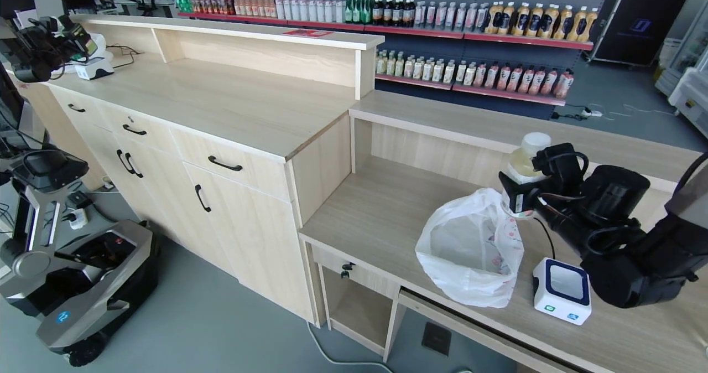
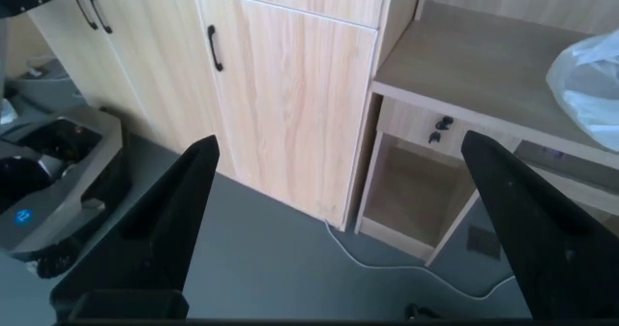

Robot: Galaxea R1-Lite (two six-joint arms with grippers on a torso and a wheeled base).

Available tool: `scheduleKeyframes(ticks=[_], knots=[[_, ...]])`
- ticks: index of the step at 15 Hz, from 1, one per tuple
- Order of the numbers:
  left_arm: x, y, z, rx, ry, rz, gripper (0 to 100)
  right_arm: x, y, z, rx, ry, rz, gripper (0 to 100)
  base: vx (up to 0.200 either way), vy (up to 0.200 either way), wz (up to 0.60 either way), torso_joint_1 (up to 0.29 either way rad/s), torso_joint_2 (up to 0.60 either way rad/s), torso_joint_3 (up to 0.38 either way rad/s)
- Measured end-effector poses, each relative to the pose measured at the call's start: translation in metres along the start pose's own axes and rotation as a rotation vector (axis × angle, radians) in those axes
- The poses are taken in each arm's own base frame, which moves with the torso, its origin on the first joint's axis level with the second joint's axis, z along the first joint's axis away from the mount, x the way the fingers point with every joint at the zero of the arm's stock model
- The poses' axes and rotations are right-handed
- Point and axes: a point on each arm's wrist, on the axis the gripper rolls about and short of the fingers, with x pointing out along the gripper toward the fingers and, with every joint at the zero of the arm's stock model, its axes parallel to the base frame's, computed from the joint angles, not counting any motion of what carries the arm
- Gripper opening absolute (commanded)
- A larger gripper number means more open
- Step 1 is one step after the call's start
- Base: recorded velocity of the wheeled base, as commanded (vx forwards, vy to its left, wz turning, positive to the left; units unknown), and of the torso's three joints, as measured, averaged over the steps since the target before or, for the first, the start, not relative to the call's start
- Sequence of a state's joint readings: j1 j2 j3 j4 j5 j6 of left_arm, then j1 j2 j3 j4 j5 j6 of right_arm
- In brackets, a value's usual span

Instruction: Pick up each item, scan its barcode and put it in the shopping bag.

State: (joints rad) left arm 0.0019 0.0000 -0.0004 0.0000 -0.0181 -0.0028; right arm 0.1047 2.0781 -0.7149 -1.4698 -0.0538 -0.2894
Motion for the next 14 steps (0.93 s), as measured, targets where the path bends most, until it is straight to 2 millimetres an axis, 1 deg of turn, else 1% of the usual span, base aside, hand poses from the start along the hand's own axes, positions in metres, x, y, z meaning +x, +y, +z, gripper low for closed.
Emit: scheduleKeyframes(ticks=[3,5,6,8,10,14], knots=[[0.000,0.000,0.000,0.000,0.000,0.000,100,0.024,0.020,-0.032,0.085,0.051,0.032,0,0.000,0.000,0.00,0.000,0.00,0.000],[0.000,0.000,0.000,0.000,0.000,-0.001,100,0.039,0.026,-0.052,0.101,0.088,0.039,0,0.000,0.000,0.00,0.000,0.00,0.000],[0.000,0.000,0.000,0.000,0.000,-0.001,100,0.045,0.025,-0.063,0.110,0.114,0.034,0,0.000,0.000,0.00,0.000,0.00,0.000],[0.000,0.000,0.000,0.000,0.000,-0.001,100,0.049,0.025,-0.082,0.121,0.148,0.031,0,0.000,0.000,0.00,0.000,0.00,0.000],[0.000,0.000,0.000,0.000,0.000,-0.001,100,0.050,0.029,-0.097,0.121,0.175,0.046,0,0.000,0.000,0.00,0.000,0.00,0.000],[0.000,0.000,0.000,0.000,0.000,-0.001,100,0.056,0.034,-0.119,0.119,0.198,0.049,0,0.000,0.000,0.00,0.000,0.00,0.000]])
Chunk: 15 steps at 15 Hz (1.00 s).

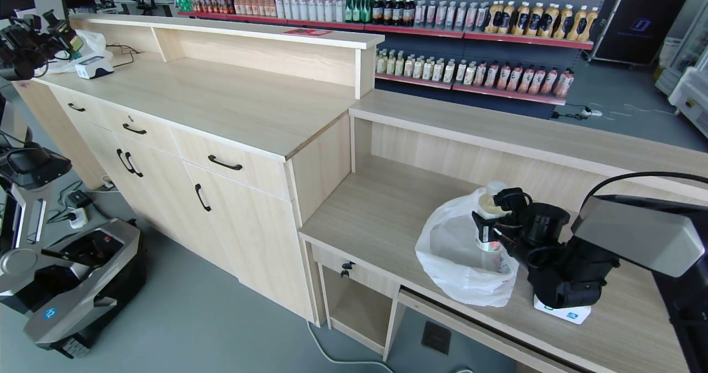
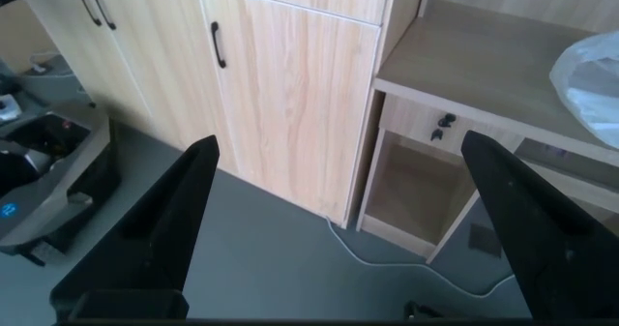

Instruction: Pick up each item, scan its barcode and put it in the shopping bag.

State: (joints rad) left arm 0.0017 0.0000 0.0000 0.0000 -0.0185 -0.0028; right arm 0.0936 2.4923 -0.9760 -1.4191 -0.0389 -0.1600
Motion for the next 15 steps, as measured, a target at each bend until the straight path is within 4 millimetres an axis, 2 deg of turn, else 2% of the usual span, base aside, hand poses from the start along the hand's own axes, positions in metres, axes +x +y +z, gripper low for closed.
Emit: scheduleKeyframes(ticks=[10,15], knots=[[0.000,0.000,0.000,0.000,0.000,0.000,100,0.013,0.023,-0.040,-0.045,-0.035,0.148,0,0.000,0.000,0.00,0.000,0.00,0.000],[0.000,0.000,0.000,0.000,0.000,0.000,100,0.024,0.031,-0.050,-0.057,-0.054,0.172,0,0.000,0.000,0.00,0.000,0.00,0.000]])
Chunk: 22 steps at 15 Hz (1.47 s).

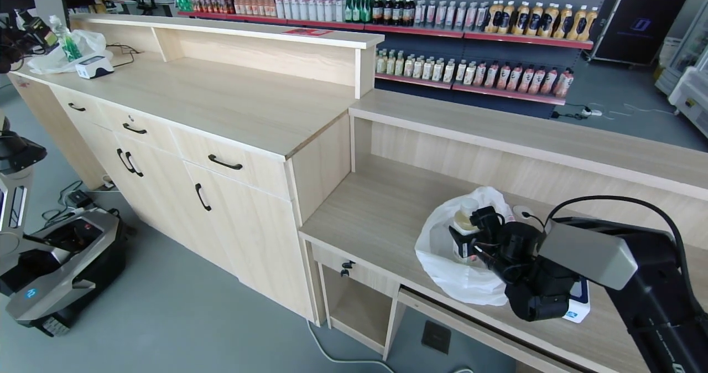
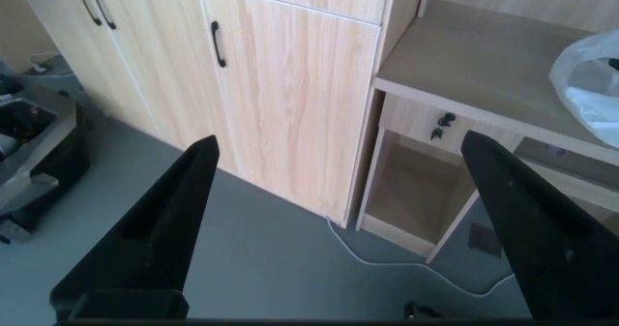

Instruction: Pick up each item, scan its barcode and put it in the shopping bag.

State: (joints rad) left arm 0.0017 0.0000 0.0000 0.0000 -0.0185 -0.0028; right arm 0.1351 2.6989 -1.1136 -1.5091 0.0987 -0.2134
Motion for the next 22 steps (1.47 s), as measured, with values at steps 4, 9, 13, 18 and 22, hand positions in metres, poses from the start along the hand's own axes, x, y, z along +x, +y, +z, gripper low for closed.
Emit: scheduleKeyframes(ticks=[4,9,13,18,22], knots=[[0.000,0.000,0.000,0.000,0.000,0.000,100,-0.002,0.003,-0.012,-0.013,0.027,0.010,100,0.000,0.000,0.00,0.000,0.00,0.000],[0.000,0.000,0.000,0.000,0.000,0.000,100,-0.008,-0.003,0.007,-0.013,0.016,0.000,100,0.000,0.000,0.00,0.000,0.00,0.000],[0.000,0.000,0.000,0.000,0.000,-0.001,100,-0.041,-0.014,0.069,-0.015,0.017,-0.004,100,0.000,0.000,0.00,0.000,0.00,0.000],[0.000,0.000,0.000,0.000,0.000,0.000,100,-0.138,-0.029,0.170,-0.024,0.072,-0.044,100,0.000,0.000,-0.36,0.000,0.00,0.001],[0.000,0.000,0.000,0.000,0.000,0.000,100,-0.251,-0.058,0.209,-0.080,0.264,-0.198,100,0.000,0.000,-0.60,0.002,0.00,0.001]])
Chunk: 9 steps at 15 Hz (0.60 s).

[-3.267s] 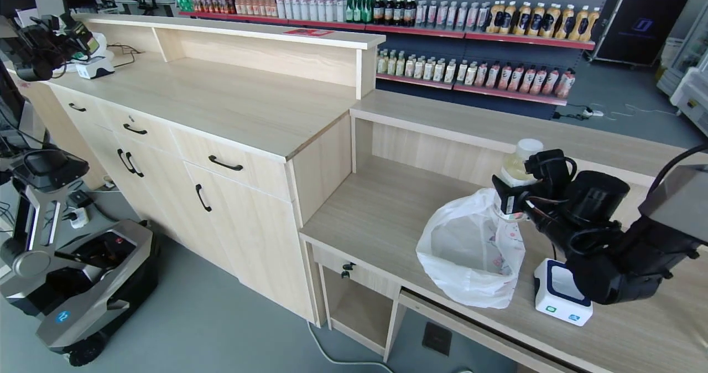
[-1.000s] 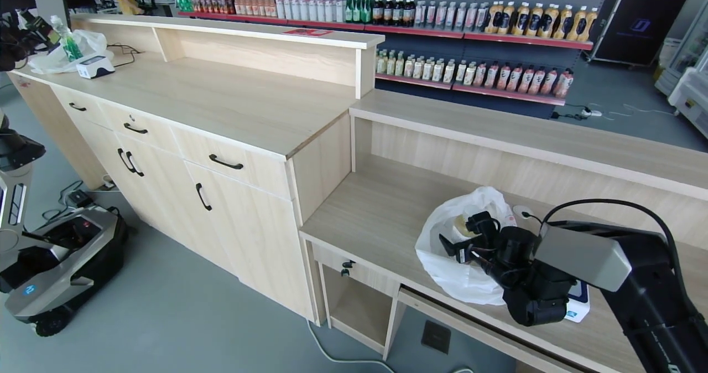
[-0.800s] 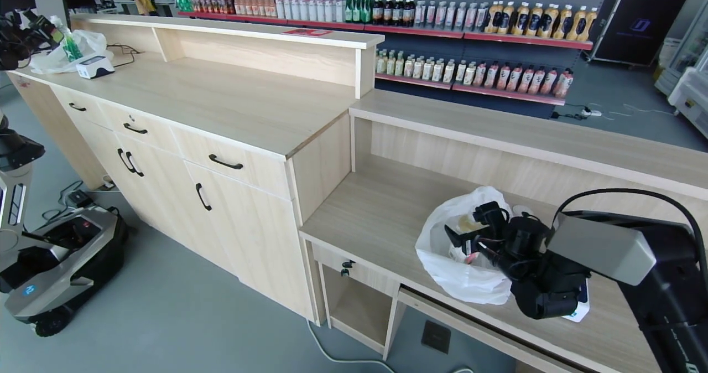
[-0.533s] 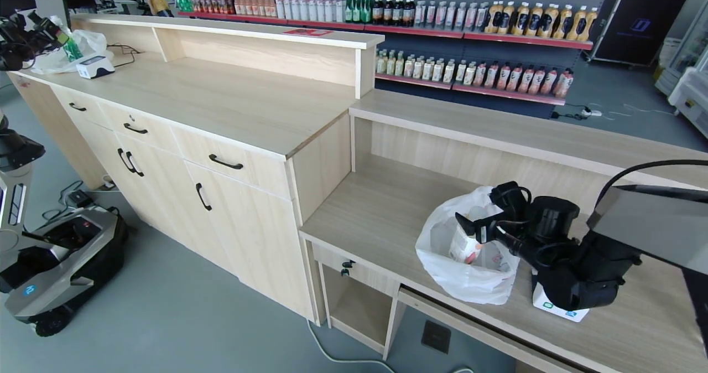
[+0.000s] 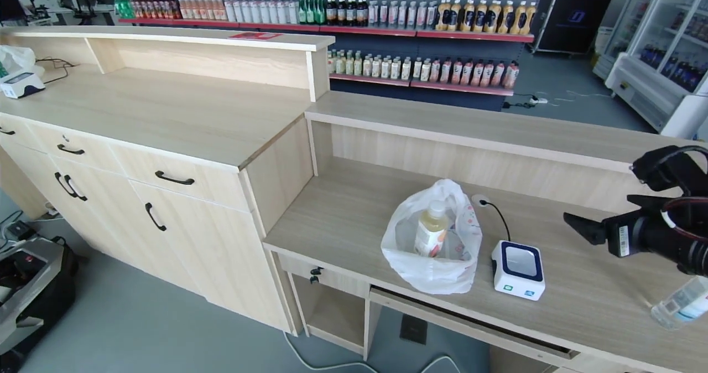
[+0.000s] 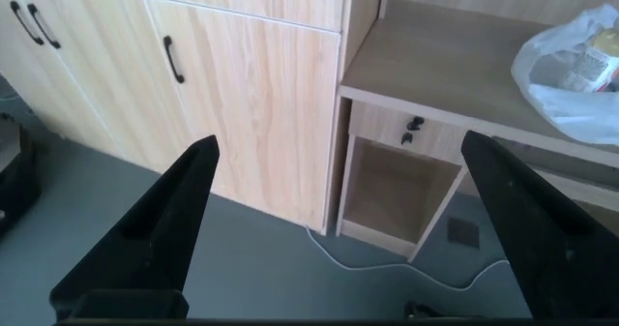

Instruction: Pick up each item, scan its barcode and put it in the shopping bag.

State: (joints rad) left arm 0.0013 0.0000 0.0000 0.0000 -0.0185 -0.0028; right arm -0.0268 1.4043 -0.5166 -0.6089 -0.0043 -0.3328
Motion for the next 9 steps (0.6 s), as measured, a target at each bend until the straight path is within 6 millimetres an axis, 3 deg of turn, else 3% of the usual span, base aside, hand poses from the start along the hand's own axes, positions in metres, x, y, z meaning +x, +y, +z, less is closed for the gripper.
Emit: scheduleKeyframes(ticks=[2,4,6,9], knots=[[0.000,0.000,0.000,0.000,0.000,0.000,100,-0.043,-0.025,-0.017,0.064,0.133,-0.175,100,0.000,0.000,-0.60,-0.002,0.00,0.005],[0.000,0.000,0.000,0.000,0.000,0.000,100,-0.067,-0.039,-0.031,0.143,0.218,-0.334,100,0.000,0.000,-0.60,0.002,0.00,0.005],[0.000,0.000,0.000,0.000,0.000,0.000,100,-0.070,-0.051,-0.039,0.191,0.253,-0.431,100,0.000,0.000,-0.30,-0.001,0.00,0.006],[0.000,0.000,0.000,0.000,0.000,0.000,100,-0.050,-0.069,-0.043,0.275,0.206,-0.511,100,0.000,0.000,0.00,0.000,0.00,0.000]])
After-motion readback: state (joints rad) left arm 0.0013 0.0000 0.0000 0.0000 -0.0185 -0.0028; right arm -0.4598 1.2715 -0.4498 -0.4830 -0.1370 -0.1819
